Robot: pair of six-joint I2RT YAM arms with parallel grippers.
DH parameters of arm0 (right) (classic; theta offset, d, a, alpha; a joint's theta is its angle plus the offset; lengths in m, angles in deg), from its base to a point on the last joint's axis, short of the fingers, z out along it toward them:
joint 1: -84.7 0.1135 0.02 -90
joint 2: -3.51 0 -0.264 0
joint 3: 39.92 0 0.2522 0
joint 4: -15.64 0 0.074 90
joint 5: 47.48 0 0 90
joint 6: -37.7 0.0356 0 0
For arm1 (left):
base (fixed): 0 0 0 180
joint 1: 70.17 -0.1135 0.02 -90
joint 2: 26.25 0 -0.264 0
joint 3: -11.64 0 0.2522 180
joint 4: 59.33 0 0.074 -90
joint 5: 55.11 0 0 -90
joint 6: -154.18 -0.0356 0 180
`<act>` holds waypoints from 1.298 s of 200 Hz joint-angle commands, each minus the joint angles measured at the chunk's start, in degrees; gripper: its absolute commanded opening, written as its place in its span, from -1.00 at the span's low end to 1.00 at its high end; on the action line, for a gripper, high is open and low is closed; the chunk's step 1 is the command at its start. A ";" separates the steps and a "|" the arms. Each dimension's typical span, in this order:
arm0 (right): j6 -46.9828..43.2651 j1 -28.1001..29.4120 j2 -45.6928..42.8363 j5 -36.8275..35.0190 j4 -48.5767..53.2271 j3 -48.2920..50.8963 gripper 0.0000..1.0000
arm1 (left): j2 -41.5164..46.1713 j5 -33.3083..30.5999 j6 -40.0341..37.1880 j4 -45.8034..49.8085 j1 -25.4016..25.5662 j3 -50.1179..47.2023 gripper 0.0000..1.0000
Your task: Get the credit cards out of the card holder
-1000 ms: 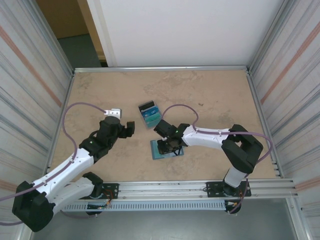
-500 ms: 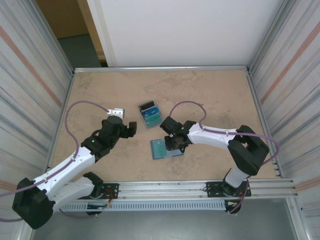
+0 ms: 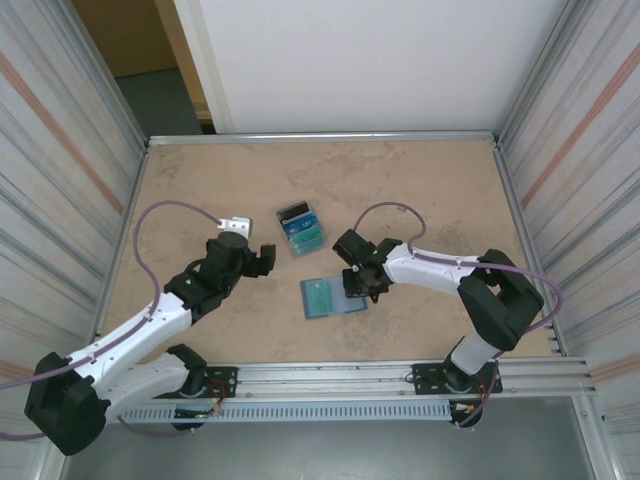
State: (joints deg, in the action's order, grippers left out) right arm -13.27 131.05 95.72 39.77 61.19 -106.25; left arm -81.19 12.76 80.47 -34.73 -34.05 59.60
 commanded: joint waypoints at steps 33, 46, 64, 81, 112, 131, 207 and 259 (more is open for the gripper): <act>-0.35 -1.96 -3.80 -0.43 1.92 1.25 -0.42 | 0.07 -0.20 -0.84 1.25 0.37 1.78 0.97; -0.61 -2.22 -6.02 -1.24 2.85 1.29 -0.40 | 0.18 -0.14 -1.01 1.37 0.43 1.69 0.97; -0.71 -2.57 -9.19 -2.66 4.42 1.23 -0.39 | 0.45 0.19 -1.39 1.38 0.60 1.49 0.98; -0.28 -2.65 -12.08 -3.65 5.89 1.07 -0.40 | 0.83 0.16 -1.73 1.51 1.13 1.19 0.98; 1.63 -2.41 -15.68 -1.08 5.80 1.07 -0.49 | 0.73 0.25 -2.13 1.88 3.87 0.08 0.98; 3.29 -2.13 -16.75 2.26 4.00 1.31 -0.52 | -0.37 -0.97 -1.71 2.04 7.27 -0.83 0.97; 8.85 2.51 -9.81 11.38 -6.93 2.11 -0.62 | -6.77 0.88 7.10 0.19 15.19 -5.07 0.97; 9.58 3.92 -3.09 16.54 -12.66 1.13 -0.65 | -14.82 -1.44 7.44 -2.28 20.21 -4.46 0.97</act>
State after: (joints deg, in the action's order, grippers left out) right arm -5.27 134.26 90.32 53.19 51.57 -103.70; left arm -92.82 12.91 86.35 -35.04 -15.98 54.73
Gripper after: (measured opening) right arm 0.180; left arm 0.987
